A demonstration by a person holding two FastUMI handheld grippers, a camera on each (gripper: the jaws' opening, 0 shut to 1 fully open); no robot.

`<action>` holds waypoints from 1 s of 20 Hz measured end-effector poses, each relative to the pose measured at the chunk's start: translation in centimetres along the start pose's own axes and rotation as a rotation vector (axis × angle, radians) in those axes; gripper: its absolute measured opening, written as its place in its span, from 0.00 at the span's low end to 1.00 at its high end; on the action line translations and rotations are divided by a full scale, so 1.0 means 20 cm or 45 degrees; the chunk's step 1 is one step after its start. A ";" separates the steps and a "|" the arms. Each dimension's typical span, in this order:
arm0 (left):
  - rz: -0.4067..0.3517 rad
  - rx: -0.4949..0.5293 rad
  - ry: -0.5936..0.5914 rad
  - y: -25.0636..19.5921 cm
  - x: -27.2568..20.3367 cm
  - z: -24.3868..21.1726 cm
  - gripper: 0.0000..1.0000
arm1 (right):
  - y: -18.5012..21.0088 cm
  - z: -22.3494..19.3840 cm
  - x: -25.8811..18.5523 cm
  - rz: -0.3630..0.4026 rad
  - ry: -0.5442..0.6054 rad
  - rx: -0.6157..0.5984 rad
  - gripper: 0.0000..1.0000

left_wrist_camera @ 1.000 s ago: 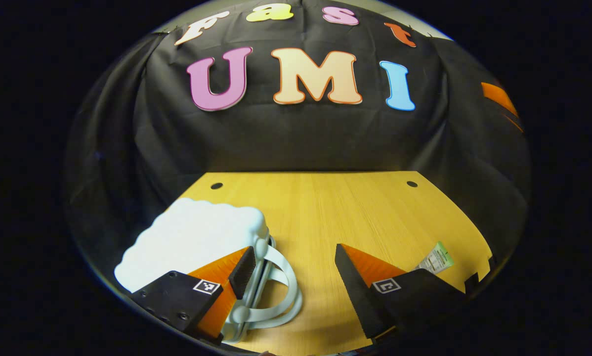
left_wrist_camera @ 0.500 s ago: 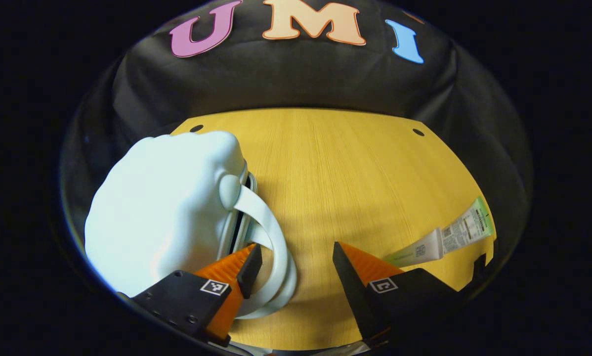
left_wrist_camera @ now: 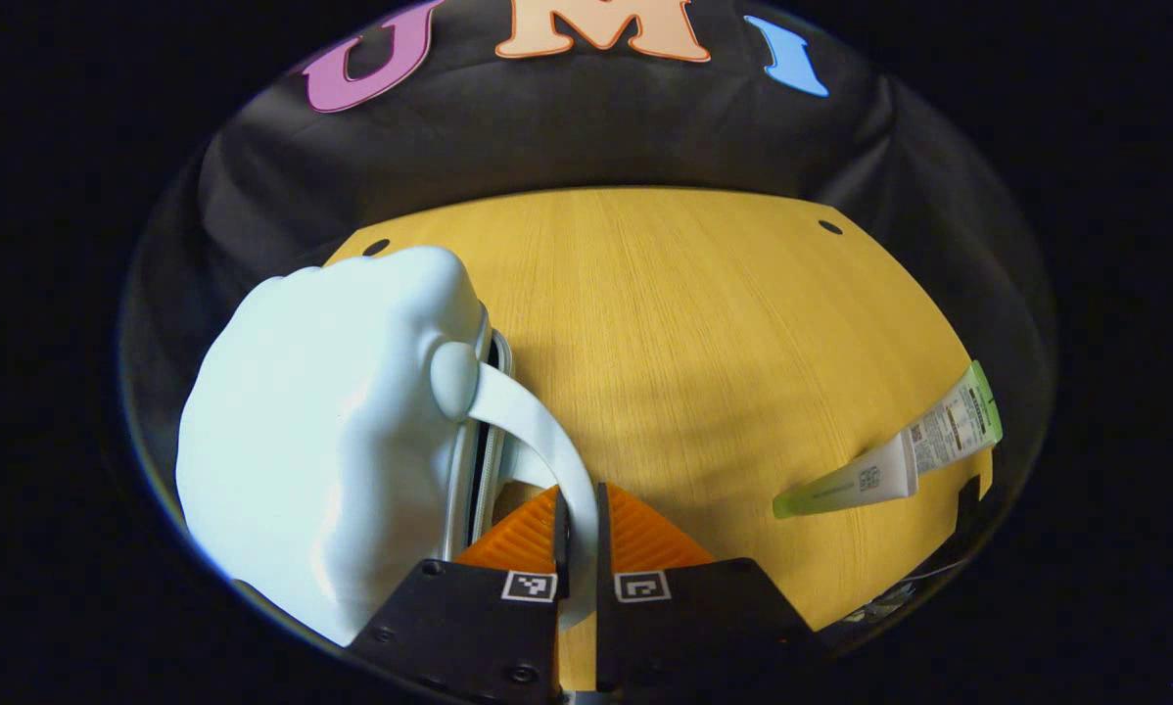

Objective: First open the suitcase, pack the skin care products into it, and then close the suitcase.

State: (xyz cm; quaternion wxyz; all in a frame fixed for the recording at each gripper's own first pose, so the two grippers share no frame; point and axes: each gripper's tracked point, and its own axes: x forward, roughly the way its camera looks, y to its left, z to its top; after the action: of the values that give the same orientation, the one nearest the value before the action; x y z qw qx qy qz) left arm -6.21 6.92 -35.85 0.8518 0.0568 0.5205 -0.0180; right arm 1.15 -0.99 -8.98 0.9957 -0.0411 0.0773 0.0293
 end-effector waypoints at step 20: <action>0.098 -0.049 -0.394 0.32 -0.49 0.51 0.01 | 0.32 -0.09 0.07 0.178 0.016 0.133 1.00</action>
State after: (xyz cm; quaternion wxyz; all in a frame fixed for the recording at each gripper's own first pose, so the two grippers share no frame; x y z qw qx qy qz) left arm -1.06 11.91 -21.94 0.9227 0.0571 0.3809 0.0161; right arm 1.96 5.26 -11.39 0.9916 0.0162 0.0876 0.0942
